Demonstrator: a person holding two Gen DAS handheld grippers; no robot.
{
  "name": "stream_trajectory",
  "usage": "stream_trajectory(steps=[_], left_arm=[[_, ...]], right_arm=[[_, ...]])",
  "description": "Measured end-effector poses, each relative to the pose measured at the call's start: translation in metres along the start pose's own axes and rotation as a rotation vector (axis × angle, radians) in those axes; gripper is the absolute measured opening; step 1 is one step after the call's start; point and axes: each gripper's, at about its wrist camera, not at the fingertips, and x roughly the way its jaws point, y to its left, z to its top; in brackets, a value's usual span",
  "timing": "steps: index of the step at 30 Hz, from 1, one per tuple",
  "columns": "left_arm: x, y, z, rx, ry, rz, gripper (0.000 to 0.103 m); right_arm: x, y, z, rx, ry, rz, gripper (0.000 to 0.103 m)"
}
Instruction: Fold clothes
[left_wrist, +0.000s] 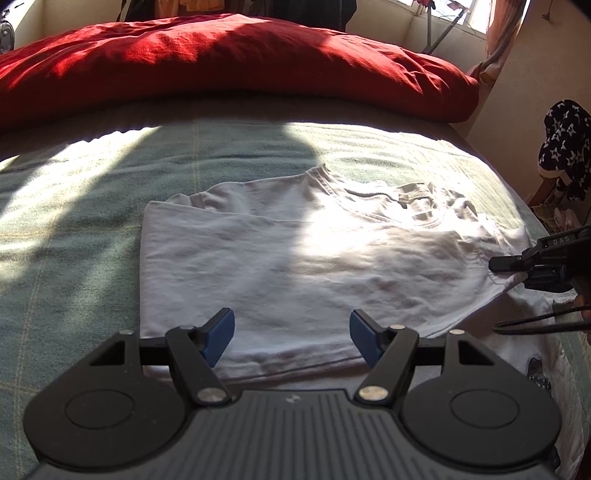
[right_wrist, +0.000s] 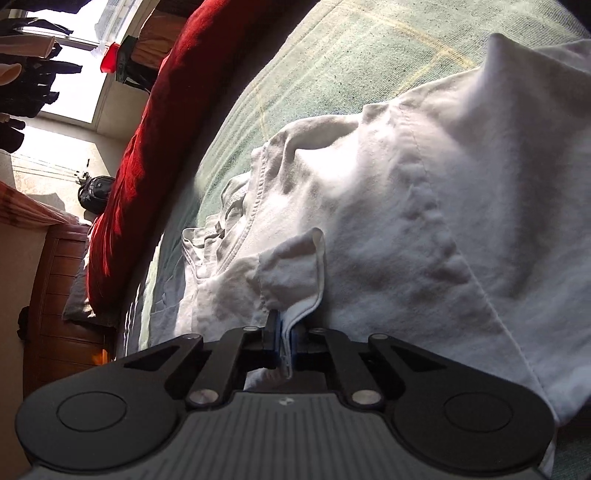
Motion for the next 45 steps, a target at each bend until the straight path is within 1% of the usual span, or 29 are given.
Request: stream_trajectory(steps=[2,5,7,9,12,13,14,15,18,21,23,25,26,27,31,32,35,40,45], left_arm=[[-0.001,0.000,0.001,0.000,-0.005,-0.001,0.069],[-0.001,0.001,0.002,-0.004,-0.009,-0.002,0.069],[-0.001,0.002,0.002,-0.006,-0.011,0.004,0.069],[-0.001,0.003,0.001,-0.014,-0.012,0.008,0.069],[-0.002,0.005,0.000,-0.012,-0.007,0.011,0.069],[-0.003,0.005,-0.001,-0.012,-0.006,0.012,0.069],[-0.003,0.006,-0.001,-0.012,-0.004,0.013,0.069],[-0.002,0.006,-0.002,-0.014,0.000,0.013,0.069],[0.000,0.007,-0.005,-0.022,0.006,0.012,0.069],[0.001,0.005,-0.005,-0.022,0.006,0.009,0.069],[0.002,0.002,-0.004,-0.014,0.005,0.004,0.069],[0.001,0.000,-0.004,0.000,0.002,0.003,0.069],[0.000,-0.001,-0.003,0.007,0.000,0.004,0.069],[-0.001,-0.002,-0.003,0.013,-0.001,0.007,0.069],[-0.005,0.001,-0.002,0.007,-0.006,0.014,0.069],[-0.006,0.002,-0.002,0.003,-0.008,0.016,0.069],[-0.006,0.006,-0.002,-0.014,-0.008,0.015,0.069],[-0.006,0.006,-0.003,-0.020,-0.008,0.016,0.069],[-0.007,0.007,-0.005,-0.013,-0.002,0.019,0.069]], right_arm=[[-0.009,0.008,0.002,-0.018,-0.020,-0.014,0.005],[-0.027,0.009,0.008,-0.024,-0.059,-0.033,0.004],[-0.030,0.006,0.010,-0.013,-0.059,-0.033,0.004],[-0.030,0.001,0.011,-0.005,-0.047,-0.027,0.009],[-0.024,0.000,0.006,-0.012,-0.006,-0.093,0.024],[-0.025,-0.002,0.003,-0.001,-0.002,-0.091,0.025],[-0.026,-0.005,-0.001,0.012,0.000,-0.086,0.027],[-0.023,-0.006,-0.001,0.020,0.005,-0.070,0.030],[-0.012,-0.008,-0.001,0.044,0.019,-0.016,0.035],[-0.001,-0.010,-0.001,0.068,0.033,0.038,0.036],[0.011,-0.007,0.005,0.054,0.039,0.063,0.036],[0.016,-0.003,0.009,0.035,0.037,0.066,0.029],[0.014,-0.001,0.009,0.027,0.033,0.059,0.022],[0.011,0.001,0.009,0.020,0.029,0.051,0.019],[0.001,0.009,0.010,-0.012,0.013,0.021,0.016],[-0.002,0.011,0.011,-0.020,0.009,0.013,0.008],[-0.009,0.016,0.011,-0.043,-0.004,-0.010,0.003],[-0.022,0.026,0.013,-0.082,-0.024,-0.048,0.003],[-0.028,0.027,0.011,-0.082,-0.056,-0.085,0.002]])
